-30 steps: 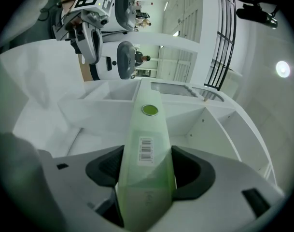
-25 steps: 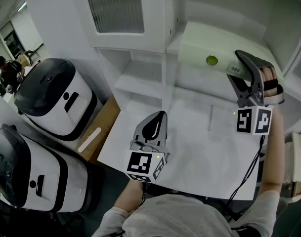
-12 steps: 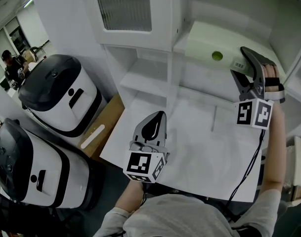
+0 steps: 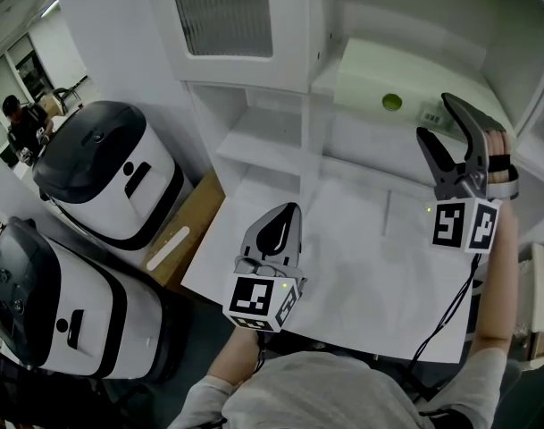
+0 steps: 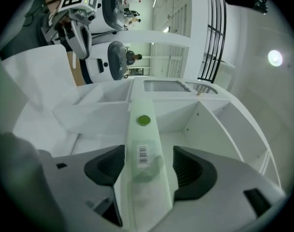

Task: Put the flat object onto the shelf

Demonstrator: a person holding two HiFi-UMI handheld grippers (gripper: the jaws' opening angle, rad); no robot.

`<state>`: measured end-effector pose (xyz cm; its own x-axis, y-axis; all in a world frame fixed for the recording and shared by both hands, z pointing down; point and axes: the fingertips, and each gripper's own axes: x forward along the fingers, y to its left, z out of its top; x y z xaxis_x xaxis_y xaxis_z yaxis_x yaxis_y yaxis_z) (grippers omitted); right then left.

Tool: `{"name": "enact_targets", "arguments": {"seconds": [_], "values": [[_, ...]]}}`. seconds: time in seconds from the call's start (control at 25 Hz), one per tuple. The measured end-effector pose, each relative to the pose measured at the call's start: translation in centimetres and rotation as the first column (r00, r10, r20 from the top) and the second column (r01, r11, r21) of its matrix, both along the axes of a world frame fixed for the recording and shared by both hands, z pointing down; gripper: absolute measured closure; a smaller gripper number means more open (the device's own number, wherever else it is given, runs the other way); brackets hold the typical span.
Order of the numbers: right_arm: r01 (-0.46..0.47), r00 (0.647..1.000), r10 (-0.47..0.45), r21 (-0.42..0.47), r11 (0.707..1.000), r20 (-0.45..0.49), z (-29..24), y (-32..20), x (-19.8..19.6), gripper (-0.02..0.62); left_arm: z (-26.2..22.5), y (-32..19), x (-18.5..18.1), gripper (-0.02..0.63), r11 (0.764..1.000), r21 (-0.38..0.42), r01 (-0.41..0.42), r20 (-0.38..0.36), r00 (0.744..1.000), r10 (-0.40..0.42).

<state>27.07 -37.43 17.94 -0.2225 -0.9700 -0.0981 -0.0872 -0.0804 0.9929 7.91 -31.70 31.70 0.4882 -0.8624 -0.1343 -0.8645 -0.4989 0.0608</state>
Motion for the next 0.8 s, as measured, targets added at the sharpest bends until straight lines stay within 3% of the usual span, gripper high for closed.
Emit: {"name": "enact_targets", "arguments": {"seconds": [0.08, 0.16, 0.32, 0.8], "values": [[0.014, 1.000, -0.014, 0.002, 1.000, 0.017, 0.1, 0.8, -0.2, 0.280, 0.0, 0.1, 0.2, 0.592, 1.000, 0.000, -0.008, 0.003, 1.000, 0.008], [0.019, 0.999, -0.019, 0.009, 1.000, 0.037, 0.1, 1.3, -0.1, 0.350, 0.1, 0.3, 0.4, 0.592, 1.000, -0.001, -0.016, 0.005, 1.000, 0.016], [0.011, 0.996, -0.014, 0.034, 0.999, 0.092, -0.2, 1.3, 0.4, 0.578, 0.2, 0.7, 0.6, 0.592, 1.000, -0.005, -0.025, 0.009, 1.000, 0.025], [-0.047, 0.982, 0.041, 0.026, 0.999, 0.187, -0.2, -0.9, 1.7, 0.586, 0.8, 1.2, -1.6, 0.592, 1.000, -0.022, 0.016, 0.011, 1.000, -0.016]]}}
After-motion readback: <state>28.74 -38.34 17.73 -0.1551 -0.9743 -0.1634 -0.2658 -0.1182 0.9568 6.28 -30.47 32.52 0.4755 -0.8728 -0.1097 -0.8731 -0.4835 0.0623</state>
